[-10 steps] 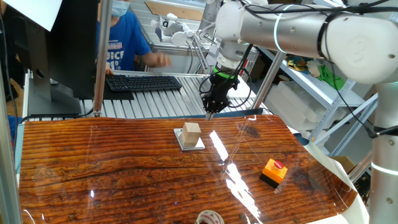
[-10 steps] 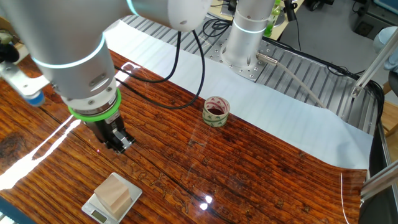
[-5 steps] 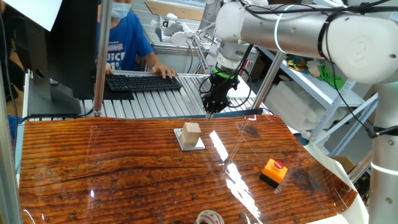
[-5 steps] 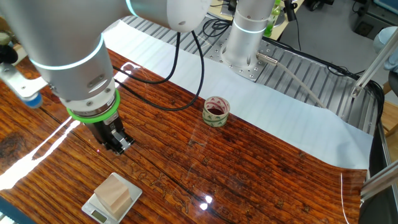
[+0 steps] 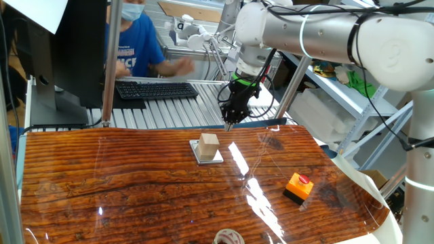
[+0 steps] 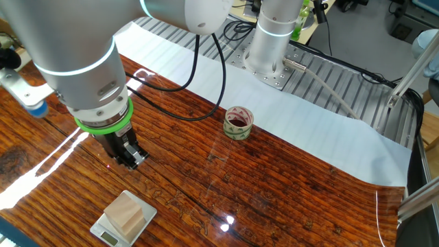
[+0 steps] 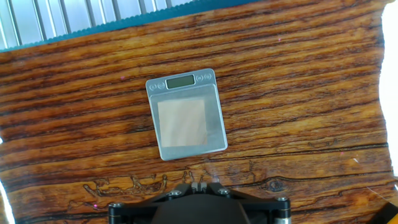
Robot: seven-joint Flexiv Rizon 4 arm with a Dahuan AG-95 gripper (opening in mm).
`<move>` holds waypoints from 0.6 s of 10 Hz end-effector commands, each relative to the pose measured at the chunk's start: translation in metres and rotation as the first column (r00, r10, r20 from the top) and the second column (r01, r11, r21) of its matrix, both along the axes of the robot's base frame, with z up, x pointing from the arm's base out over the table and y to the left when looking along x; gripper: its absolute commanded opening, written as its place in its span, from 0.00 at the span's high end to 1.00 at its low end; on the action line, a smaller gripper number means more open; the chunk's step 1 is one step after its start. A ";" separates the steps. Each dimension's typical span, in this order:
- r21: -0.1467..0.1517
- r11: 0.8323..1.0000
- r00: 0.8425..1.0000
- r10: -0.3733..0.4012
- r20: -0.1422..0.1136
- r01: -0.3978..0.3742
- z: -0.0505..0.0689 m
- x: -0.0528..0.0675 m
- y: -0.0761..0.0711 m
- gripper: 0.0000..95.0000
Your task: Place the block on the scale
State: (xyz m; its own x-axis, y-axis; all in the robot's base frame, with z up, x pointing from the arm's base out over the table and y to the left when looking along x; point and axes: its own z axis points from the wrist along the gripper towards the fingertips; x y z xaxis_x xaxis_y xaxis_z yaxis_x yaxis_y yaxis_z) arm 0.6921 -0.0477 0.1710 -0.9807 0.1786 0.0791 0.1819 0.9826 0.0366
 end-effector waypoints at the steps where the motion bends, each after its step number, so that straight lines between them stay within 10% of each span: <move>1: 0.001 1.000 1.000 -0.001 -0.003 0.001 0.000 0.001 0.000 1.00; 6: -0.003 0.999 0.999 -0.045 -0.005 0.045 0.000 0.001 0.000 1.00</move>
State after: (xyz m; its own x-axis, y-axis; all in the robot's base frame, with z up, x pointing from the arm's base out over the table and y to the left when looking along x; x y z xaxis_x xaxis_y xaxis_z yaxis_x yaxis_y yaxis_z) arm 0.6934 -0.0477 0.1711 -0.9767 0.1979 0.0830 0.2014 0.9789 0.0359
